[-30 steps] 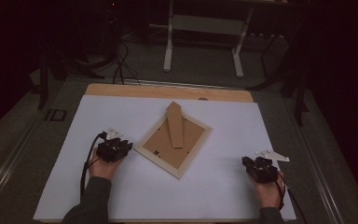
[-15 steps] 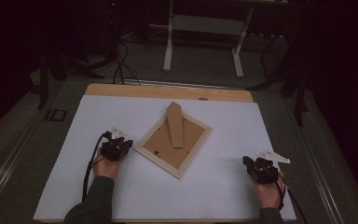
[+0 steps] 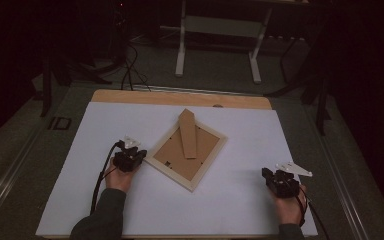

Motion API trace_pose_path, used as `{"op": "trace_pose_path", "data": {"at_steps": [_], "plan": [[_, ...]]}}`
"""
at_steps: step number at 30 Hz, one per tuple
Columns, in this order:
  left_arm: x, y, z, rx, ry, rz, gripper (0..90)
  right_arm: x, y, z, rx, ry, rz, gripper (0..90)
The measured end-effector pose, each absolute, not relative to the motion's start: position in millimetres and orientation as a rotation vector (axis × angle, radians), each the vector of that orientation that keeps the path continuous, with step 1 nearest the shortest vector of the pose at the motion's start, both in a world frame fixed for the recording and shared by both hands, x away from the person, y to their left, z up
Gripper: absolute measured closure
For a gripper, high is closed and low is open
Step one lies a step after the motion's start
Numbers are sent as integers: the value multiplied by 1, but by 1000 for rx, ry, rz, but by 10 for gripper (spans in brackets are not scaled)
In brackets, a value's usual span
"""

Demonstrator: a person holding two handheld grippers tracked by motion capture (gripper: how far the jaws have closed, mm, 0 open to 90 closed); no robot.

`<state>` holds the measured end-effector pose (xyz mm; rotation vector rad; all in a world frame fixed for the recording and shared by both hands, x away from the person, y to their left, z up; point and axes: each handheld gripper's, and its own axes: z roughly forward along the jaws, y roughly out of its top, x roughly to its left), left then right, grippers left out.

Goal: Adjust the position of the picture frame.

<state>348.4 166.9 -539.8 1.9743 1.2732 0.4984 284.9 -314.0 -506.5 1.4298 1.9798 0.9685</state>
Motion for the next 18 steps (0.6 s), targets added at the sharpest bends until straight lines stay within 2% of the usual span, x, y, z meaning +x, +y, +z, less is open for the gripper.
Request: {"op": "trace_pose_path", "data": {"at_steps": [18], "plan": [[344, 163, -539, 2006, 1254, 468, 899, 284, -311, -507, 1416, 1980, 968, 862]]}}
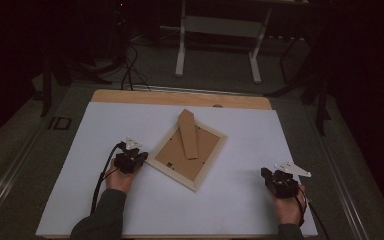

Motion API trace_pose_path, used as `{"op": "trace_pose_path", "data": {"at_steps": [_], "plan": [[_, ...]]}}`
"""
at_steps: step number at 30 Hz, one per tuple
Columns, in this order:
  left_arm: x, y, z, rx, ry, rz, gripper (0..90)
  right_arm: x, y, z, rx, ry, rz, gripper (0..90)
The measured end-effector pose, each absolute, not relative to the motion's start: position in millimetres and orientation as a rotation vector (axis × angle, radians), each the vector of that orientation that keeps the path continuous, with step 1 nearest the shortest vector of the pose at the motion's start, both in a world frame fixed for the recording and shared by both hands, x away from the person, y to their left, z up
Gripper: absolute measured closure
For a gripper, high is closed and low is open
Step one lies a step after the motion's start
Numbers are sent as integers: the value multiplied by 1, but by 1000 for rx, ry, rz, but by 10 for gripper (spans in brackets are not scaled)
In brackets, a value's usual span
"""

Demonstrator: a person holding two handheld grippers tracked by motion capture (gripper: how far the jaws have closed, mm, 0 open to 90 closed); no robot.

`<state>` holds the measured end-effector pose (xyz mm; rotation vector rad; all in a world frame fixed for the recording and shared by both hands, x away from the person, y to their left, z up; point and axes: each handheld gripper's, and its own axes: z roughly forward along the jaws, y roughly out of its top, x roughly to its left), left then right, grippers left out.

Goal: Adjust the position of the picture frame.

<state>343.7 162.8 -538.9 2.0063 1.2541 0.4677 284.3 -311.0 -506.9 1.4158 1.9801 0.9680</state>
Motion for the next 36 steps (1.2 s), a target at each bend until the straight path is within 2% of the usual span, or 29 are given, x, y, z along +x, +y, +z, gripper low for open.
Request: {"op": "trace_pose_path", "data": {"at_steps": [6, 14, 36], "plan": [[340, 161, -540, 1986, 1271, 458, 899, 291, -299, -508, 1402, 2018, 1005, 878], [336, 158, -540, 1985, 1270, 454, 899, 320, -266, -514, 1373, 2099, 1029, 876], [327, 148, -540, 1976, 1278, 438, 898, 373, -242, -523, 1432, 2179, 1017, 855]]}}
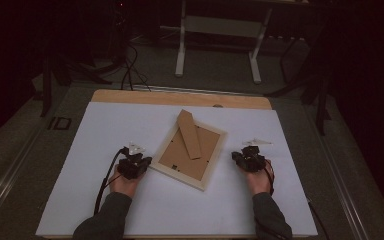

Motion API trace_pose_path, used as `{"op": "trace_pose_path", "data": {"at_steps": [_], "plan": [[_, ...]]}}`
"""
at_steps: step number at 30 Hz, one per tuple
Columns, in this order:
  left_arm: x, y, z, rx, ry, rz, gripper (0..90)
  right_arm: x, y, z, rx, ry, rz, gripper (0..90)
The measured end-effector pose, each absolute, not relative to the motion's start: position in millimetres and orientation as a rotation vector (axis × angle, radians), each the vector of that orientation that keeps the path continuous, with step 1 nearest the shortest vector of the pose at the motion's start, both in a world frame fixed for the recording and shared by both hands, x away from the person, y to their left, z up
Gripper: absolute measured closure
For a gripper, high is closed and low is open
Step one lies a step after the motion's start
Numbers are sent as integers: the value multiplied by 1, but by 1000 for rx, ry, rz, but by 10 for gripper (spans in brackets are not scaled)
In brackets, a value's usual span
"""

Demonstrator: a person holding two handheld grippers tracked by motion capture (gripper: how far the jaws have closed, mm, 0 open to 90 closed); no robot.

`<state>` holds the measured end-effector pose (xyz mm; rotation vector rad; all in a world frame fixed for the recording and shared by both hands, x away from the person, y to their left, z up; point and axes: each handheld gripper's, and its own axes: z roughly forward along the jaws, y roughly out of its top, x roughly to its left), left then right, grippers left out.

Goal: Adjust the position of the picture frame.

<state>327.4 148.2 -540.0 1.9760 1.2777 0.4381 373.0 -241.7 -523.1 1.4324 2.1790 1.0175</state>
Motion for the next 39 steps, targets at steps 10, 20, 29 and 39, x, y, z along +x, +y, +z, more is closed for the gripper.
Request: {"op": "trace_pose_path", "data": {"at_steps": [10, 20, 29, 39], "plan": [[323, 141, -539, 1994, 1264, 443, 895, 394, -229, -521, 1468, 2178, 1013, 850], [317, 133, -538, 2020, 1245, 413, 894, 413, -220, -524, 1534, 2185, 982, 845], [310, 120, -537, 2075, 1196, 429, 878, 421, -219, -528, 1595, 2188, 981, 857], [305, 111, -537, 2084, 1167, 400, 899, 426, -215, -526, 1641, 2182, 960, 883]]}}
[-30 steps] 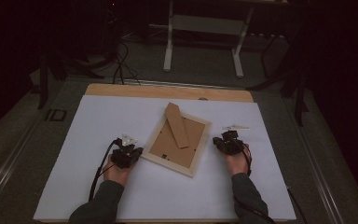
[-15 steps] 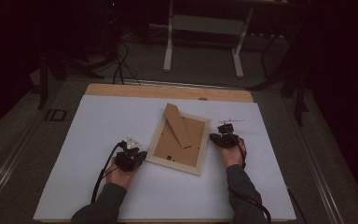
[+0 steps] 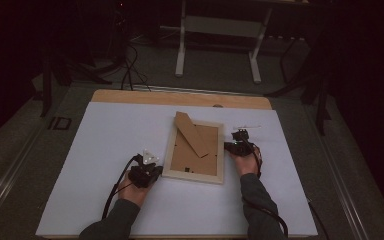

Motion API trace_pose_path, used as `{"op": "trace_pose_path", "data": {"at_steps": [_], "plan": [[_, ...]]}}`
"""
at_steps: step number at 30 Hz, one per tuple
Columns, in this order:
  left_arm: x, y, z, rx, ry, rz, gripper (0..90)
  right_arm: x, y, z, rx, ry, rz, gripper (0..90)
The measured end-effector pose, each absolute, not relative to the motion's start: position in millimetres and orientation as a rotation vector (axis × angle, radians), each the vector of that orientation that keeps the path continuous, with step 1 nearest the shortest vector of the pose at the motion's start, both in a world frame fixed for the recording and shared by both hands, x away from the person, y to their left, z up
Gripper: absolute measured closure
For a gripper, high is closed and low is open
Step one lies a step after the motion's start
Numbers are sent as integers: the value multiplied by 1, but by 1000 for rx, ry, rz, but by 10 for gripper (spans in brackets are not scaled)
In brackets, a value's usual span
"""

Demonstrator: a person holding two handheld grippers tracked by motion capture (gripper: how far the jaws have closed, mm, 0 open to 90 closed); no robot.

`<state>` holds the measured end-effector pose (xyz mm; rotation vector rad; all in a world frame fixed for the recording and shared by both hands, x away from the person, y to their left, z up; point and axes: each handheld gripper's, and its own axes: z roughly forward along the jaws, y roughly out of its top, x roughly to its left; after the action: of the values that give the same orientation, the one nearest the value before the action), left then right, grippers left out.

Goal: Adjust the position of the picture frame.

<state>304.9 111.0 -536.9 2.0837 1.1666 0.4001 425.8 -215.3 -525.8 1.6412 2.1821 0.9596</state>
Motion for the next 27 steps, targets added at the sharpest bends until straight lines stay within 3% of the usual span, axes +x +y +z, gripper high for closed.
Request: {"op": "trace_pose_path", "data": {"at_steps": [27], "plan": [[284, 75, -536, 2119, 1074, 272, 900, 435, -207, -520, 1649, 2217, 835, 900]]}}
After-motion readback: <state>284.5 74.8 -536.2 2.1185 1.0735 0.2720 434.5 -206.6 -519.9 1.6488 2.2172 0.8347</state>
